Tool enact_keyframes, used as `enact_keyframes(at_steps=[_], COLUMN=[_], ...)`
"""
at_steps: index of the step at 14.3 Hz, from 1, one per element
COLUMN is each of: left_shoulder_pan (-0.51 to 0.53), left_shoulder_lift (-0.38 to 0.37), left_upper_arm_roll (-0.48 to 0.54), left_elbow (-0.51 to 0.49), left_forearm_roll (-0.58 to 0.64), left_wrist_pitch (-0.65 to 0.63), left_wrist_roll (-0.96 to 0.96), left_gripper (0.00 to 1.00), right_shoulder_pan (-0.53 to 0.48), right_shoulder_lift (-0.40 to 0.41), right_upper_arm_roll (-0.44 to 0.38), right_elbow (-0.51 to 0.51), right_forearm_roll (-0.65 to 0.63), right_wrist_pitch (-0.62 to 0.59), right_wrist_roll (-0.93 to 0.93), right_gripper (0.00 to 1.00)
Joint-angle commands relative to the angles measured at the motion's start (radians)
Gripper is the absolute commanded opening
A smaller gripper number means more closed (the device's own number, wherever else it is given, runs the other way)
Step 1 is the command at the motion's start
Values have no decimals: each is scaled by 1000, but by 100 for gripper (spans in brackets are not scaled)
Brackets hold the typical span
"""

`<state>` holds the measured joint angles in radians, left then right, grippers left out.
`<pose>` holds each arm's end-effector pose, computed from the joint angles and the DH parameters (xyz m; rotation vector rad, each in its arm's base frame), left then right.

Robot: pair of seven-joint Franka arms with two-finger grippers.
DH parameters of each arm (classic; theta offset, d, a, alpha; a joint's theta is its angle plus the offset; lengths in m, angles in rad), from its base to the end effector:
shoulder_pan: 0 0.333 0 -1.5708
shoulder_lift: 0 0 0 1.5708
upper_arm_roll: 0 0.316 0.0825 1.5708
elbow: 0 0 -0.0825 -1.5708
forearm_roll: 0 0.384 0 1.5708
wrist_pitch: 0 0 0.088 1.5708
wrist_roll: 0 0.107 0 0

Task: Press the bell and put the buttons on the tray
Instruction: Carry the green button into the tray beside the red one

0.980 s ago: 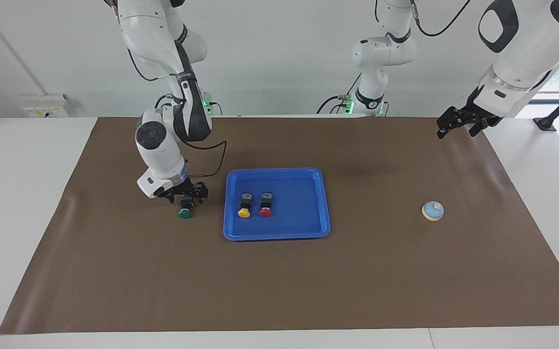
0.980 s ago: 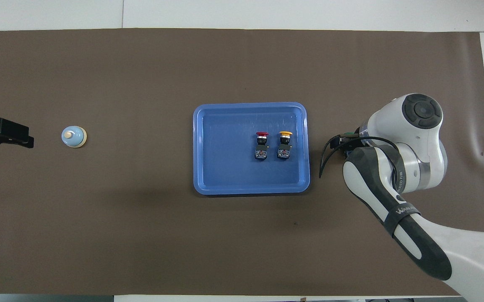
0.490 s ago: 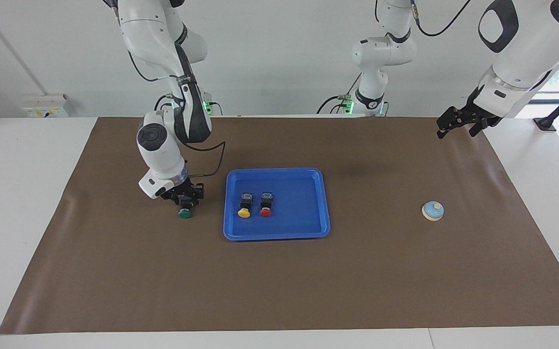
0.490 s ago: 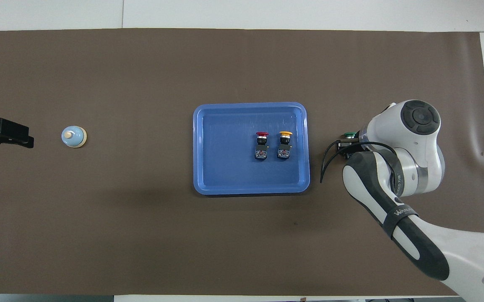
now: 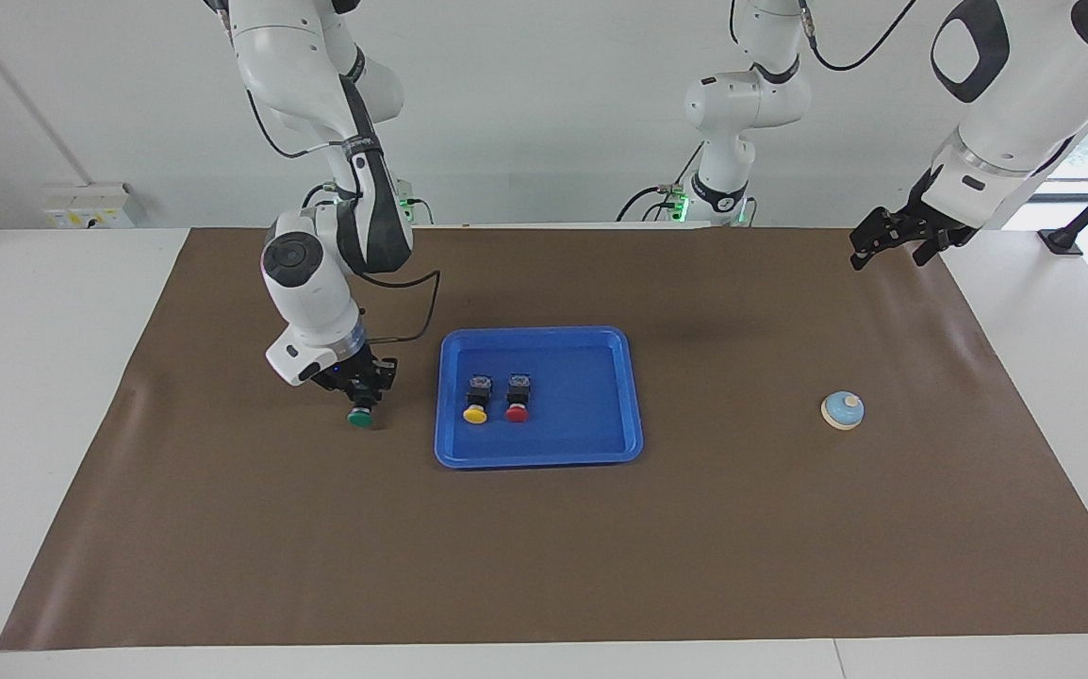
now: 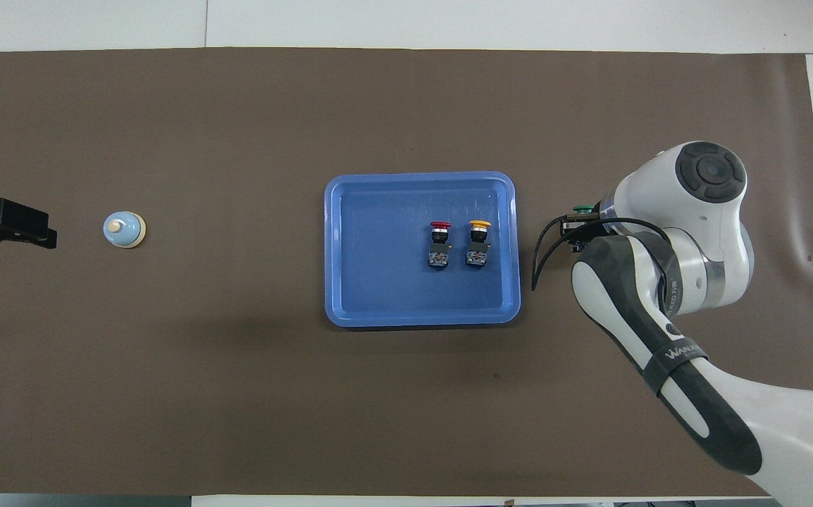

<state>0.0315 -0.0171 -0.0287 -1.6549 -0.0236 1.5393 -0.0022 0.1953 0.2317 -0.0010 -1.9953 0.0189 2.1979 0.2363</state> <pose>0.5428 -0.0012 0.5919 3.1147 0.0085 -0.1535 0.5810 0.1150 0.3432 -3.1317 0.0835 0.0495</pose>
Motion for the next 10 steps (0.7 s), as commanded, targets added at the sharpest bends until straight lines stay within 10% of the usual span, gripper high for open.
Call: enact_keyframes(at_steps=[1, 6, 10], left_shoulder_pan=[-4, -4, -4], left_shoulder_lift=[-12, -11, -11], left_upper_arm_roll=[1, 3, 3], left_elbow=[-3, -2, -2], left_forearm_roll=[17, 17, 17], left_wrist_pitch=[4, 4, 4], left_wrist_roll=[-4, -4, -4], left_gripper=[100, 100, 100], right_shoulder_pan=[116, 312, 361], right_shoulder_lift=[31, 245, 282], right_upper_arm_roll=[7, 4, 4], right_elbow=[78, 450, 412], right_forearm_roll=[35, 38, 32], right_wrist_pitch=[-30, -182, -106], right_wrist_roll=[179, 469, 503], right_gripper=[0, 0, 0])
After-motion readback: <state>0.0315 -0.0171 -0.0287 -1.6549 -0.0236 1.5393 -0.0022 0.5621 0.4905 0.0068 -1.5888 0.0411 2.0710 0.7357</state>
